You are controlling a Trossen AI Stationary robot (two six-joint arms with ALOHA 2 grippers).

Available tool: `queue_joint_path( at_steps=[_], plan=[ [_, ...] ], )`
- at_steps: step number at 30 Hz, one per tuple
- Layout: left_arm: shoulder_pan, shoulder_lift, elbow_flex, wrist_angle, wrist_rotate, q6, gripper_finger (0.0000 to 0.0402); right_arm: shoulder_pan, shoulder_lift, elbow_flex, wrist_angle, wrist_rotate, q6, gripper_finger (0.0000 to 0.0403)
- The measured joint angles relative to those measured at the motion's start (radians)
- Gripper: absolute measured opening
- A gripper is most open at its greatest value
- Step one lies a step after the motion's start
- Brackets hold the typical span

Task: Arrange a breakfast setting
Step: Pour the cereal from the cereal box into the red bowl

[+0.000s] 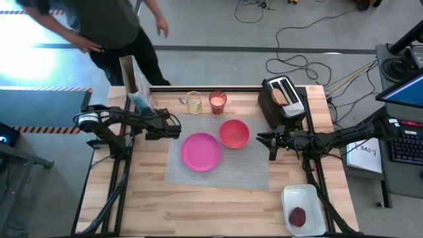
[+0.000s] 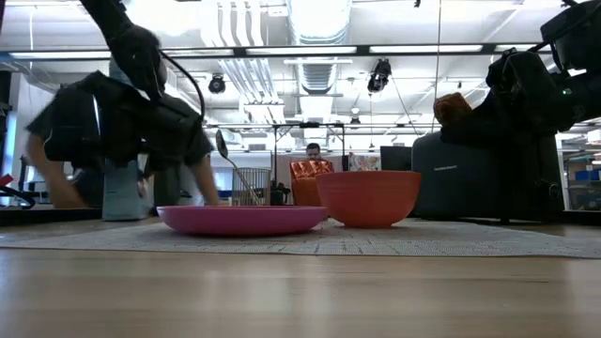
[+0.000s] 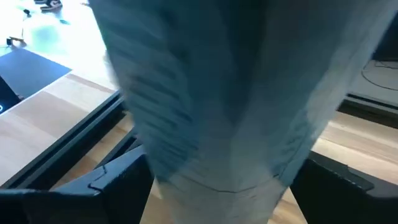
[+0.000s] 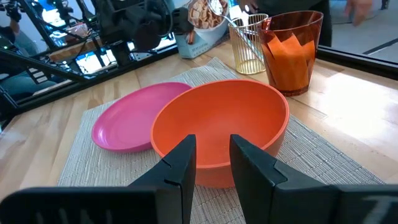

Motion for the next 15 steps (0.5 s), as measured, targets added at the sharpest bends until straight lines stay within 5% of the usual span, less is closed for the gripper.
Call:
queue_joint_path(
  at_steps=[15],
  plan=[
    [0.106, -0.001, -0.019, 0.136, -0.066, 0.213, 0.0311, 0.0, 0.0, 0.0, 0.0, 0.0, 0.0, 0.0086]
  ],
)
